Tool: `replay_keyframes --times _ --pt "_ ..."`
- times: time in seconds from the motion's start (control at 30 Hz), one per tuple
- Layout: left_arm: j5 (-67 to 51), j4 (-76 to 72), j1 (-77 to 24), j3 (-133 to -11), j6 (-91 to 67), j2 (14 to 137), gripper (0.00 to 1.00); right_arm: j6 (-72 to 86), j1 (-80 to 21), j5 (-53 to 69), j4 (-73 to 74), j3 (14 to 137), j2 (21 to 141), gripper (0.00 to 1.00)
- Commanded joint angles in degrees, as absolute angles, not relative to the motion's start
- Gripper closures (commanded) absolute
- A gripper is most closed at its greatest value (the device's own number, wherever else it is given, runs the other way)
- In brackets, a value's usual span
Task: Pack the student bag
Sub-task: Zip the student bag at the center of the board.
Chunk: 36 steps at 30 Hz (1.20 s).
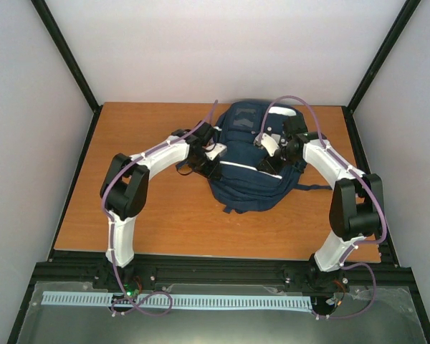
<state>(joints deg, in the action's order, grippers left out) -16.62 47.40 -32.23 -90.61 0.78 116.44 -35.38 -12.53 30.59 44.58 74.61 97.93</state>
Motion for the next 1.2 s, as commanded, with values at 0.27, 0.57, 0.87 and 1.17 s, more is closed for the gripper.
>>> replay_keyframes --times 0.27,0.57,0.87,1.17 --pt "-20.7 45.3 -35.2 -94.1 -1.6 118.1 0.45 -33.7 -12.7 30.5 43.7 73.8 96.4 0.75" --pt "1.6 46.8 -38.0 -94.2 -2.0 119.2 0.82 -33.7 -12.7 29.4 43.4 73.1 95.2 0.75" --pt "-9.3 47.4 -37.9 -94.3 1.1 114.0 0.99 -33.4 -12.7 29.7 43.1 72.7 95.6 0.75" --pt "-17.8 51.5 -37.8 -95.7 3.6 112.6 0.99 -33.1 -12.7 28.5 42.3 72.0 95.7 0.75"
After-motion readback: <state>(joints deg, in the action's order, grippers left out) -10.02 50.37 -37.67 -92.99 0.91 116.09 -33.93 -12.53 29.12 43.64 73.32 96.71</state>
